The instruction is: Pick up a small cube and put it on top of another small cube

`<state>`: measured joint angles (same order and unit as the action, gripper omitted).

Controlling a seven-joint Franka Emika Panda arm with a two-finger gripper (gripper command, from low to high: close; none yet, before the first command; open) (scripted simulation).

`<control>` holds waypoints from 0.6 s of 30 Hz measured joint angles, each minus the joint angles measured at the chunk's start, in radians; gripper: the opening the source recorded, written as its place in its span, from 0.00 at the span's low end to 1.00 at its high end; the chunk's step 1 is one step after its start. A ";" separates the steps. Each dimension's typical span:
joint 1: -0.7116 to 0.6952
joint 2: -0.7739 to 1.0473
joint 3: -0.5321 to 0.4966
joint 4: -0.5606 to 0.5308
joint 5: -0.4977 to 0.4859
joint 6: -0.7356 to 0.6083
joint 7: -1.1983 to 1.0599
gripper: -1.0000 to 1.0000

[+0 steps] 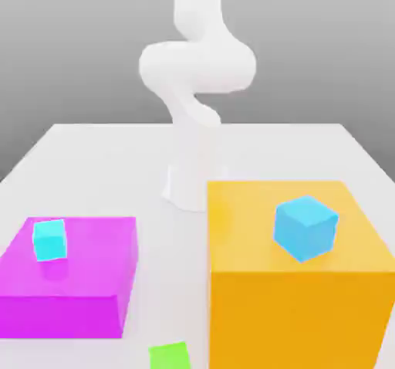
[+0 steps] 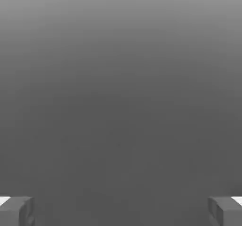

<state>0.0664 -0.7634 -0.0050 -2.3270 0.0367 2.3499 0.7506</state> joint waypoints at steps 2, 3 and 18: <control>0.069 0.054 0.002 -0.033 0.018 0.054 -0.075 0.50; 0.104 0.083 0.003 -0.050 0.026 0.081 -0.115 0.50; 0.435 0.506 0.058 -0.261 -0.051 0.354 -0.736 0.50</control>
<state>0.5009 -0.2572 0.0528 -2.5879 -0.0138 2.7043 0.0141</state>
